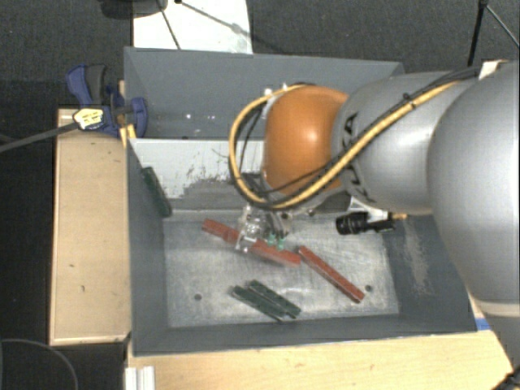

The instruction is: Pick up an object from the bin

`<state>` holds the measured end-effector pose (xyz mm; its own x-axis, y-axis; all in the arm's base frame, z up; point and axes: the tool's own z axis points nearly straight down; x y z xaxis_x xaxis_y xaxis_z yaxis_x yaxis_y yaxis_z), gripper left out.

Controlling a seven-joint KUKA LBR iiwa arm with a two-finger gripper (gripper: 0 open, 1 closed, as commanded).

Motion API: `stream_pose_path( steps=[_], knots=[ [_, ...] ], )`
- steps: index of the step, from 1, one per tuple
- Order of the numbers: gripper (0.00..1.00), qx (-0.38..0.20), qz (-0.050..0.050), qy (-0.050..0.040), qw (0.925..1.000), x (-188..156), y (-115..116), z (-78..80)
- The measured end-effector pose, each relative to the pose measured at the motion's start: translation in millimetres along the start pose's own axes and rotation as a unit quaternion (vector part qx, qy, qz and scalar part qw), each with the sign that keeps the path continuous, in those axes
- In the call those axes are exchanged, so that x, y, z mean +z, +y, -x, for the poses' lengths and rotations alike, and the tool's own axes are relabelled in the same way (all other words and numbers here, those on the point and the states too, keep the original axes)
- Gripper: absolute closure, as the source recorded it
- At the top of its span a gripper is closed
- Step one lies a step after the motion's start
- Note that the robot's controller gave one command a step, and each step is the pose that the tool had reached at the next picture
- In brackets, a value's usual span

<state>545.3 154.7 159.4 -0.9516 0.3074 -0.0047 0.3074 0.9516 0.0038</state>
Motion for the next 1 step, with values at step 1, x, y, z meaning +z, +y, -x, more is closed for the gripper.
stream_pose_path(
  steps=[1],
  knots=[
    [1.00, 0.000, -0.001, 0.0008, 1.0000, -4.8, -0.2, -0.3]
  ],
)
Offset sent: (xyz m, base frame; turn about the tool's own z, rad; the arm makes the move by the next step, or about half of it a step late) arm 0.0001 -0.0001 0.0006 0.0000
